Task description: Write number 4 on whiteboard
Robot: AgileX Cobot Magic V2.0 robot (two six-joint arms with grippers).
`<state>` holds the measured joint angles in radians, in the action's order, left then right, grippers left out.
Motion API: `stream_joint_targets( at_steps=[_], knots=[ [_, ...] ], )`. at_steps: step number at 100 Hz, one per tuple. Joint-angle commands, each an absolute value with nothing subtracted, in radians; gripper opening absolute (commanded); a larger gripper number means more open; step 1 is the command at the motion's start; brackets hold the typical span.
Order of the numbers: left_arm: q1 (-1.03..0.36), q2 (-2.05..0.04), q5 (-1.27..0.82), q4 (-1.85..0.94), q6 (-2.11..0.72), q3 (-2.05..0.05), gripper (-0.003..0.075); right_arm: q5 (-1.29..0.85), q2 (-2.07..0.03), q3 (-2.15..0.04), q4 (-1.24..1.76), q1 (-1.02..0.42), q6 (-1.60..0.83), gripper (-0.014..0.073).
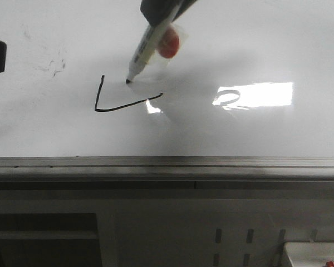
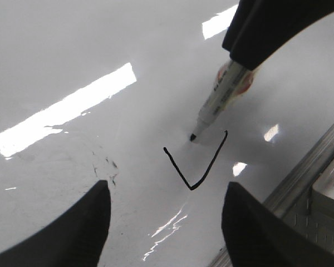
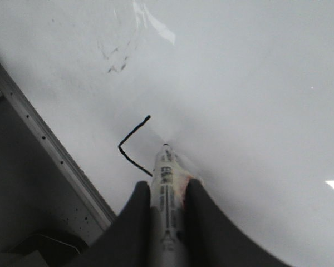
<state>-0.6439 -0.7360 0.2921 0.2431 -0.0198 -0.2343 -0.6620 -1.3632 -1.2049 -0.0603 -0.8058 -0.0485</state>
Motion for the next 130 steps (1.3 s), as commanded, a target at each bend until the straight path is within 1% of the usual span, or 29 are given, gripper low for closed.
stream_joint_targets(
  at_steps=[1, 20, 34, 44, 52, 68, 83, 100, 105, 107, 109, 110, 112, 115, 116, 117, 119, 130],
  knots=[
    [-0.642, -0.733, 0.359, 0.226, -0.018, -0.261, 0.0410, -0.644, -1.343, -1.218, -0.063, -0.803, -0.054, -0.0064],
    [-0.642, -0.733, 0.359, 0.226, -0.018, -0.261, 0.0410, -0.687, -1.339, -1.171, -0.008, -0.842, -0.054, -0.0064],
    [-0.642, -0.733, 0.359, 0.246, -0.018, -0.261, 0.0410, -0.659, -1.334, -1.169, -0.006, -0.862, -0.054, -0.0064],
    [-0.663, -0.739, 0.385, 0.355, -0.018, -0.261, 0.0410, -0.664, -1.328, -1.193, 0.000, -0.880, -0.055, -0.0064],
    [-0.707, -0.764, 0.417, 0.441, -0.018, -0.261, 0.0410, -0.685, -1.328, -1.224, 0.000, -0.909, -0.057, -0.0064],
    [-0.768, -0.860, 0.461, 0.425, -0.018, -0.263, 0.0410, -0.678, -1.328, -1.238, 0.000, -0.972, -0.064, -0.0064],
    [-0.768, -0.939, 0.527, 0.361, -0.018, -0.264, 0.0410, -0.676, -1.328, -1.238, 0.005, -1.013, -0.064, -0.0064],
    [-0.769, -0.966, 0.567, 0.361, -0.018, -0.264, 0.0407, -0.676, -1.328, -1.238, 0.026, -1.014, -0.064, -0.0064],
    [-0.769, -0.966, 0.567, 0.361, -0.018, -0.264, 0.0364, -0.676, -1.328, -1.238, 0.028, -1.014, -0.064, -0.0064],
    [-0.769, -0.966, 0.567, 0.361, -0.018, -0.264, 0.0326, -0.676, -1.328, -1.238, 0.030, -1.014, -0.064, -0.0064],
    [-0.771, -0.966, 0.567, 0.366, -0.018, -0.264, 0.0278, -0.676, -1.328, -1.238, 0.032, -1.014, -0.064, -0.0064],
    [-0.771, -0.966, 0.567, 0.368, -0.018, -0.264, 0.0241, -0.676, -1.328, -1.238, 0.032, -1.014, -0.064, -0.0064],
    [-0.773, -0.966, 0.567, 0.370, -0.018, -0.264, 0.0200, -0.676, -1.328, -1.238, 0.032, -1.014, -0.064, -0.0064],
    [-0.773, -0.966, 0.567, 0.380, -0.018, -0.264, 0.0094, -0.676, -1.328, -1.238, 0.032, -1.014, -0.064, -0.0064],
    [-0.773, -0.966, 0.567, 0.384, -0.018, -0.264, 0.0071, -0.676, -1.328, -1.238, 0.032, -1.014, -0.064, -0.0064],
    [-0.773, -0.966, 0.567, 0.390, -0.018, -0.264, 0.0029, -0.676, -1.328, -1.238, 0.032, -1.014, -0.064, -0.0064],
    [-0.773, -0.966, 0.567, 0.395, -0.018, -0.264, -0.0013, -0.674, -1.328, -1.238, 0.032, -1.014, -0.064, -0.0064],
    [-0.773, -0.966, 0.554, 0.408, -0.016, -0.264, -0.0020, -0.671, -1.328, -1.238, 0.032, -1.014, -0.064, -0.0065]
  ],
)
